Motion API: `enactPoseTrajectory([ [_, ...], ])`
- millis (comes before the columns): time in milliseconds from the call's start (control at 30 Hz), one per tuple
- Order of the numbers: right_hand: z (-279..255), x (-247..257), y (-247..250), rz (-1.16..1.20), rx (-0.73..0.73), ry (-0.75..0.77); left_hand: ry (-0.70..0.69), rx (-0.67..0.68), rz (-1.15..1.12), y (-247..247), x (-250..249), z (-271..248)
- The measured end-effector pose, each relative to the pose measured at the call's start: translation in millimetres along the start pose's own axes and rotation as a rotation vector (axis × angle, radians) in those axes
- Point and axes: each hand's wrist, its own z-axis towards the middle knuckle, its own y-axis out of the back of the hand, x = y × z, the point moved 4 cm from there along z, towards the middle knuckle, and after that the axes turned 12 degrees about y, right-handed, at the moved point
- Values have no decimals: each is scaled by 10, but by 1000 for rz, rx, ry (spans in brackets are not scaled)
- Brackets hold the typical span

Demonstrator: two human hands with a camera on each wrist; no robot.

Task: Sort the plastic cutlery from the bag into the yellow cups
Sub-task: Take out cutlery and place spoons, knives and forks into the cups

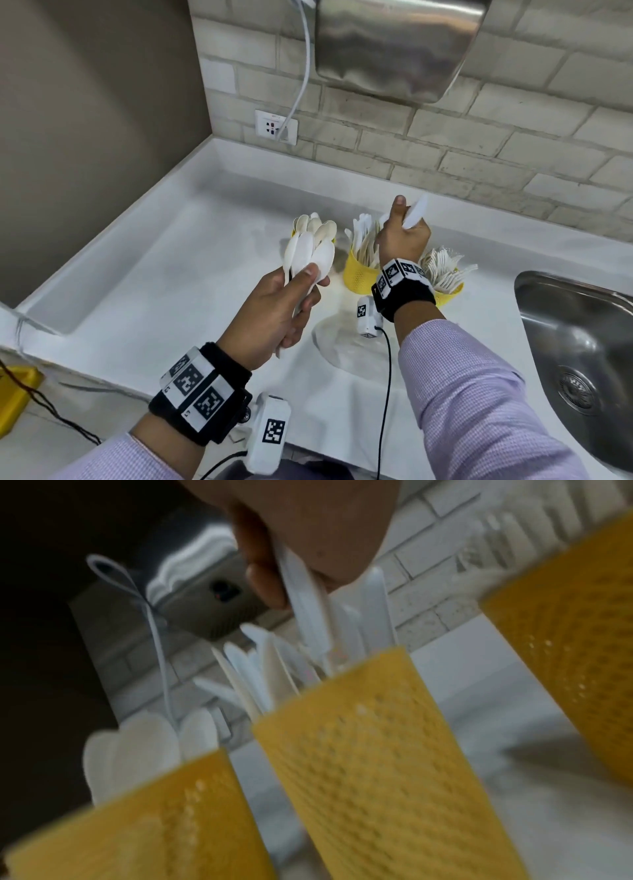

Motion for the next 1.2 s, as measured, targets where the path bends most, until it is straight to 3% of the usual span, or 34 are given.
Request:
enactPoseTrajectory([
  [100,-18,-185,-12,-84,118,65,17,-14,0,53,56,-7],
  [200,-4,-189,33,-79,106,112,23,-17,-5,93,69,-8],
  [467,13,350,25,-42,159,316,17,10,-29,56,-10,27],
  [567,-210,613,17,25,338,320,42,14,-53,29,-57,53],
  [700,-711,810,93,201,717,116,50,13,-66,-18,-74,89],
  [767,-927,845,138,222,795,86,40,-1,-41,-39,-71,109],
  [1067,-999,898,284,112,657,139,27,49,1,-170,-131,79],
  [1200,-935,931,340,131,455,175,97,6,-101,-170,-118,98],
])
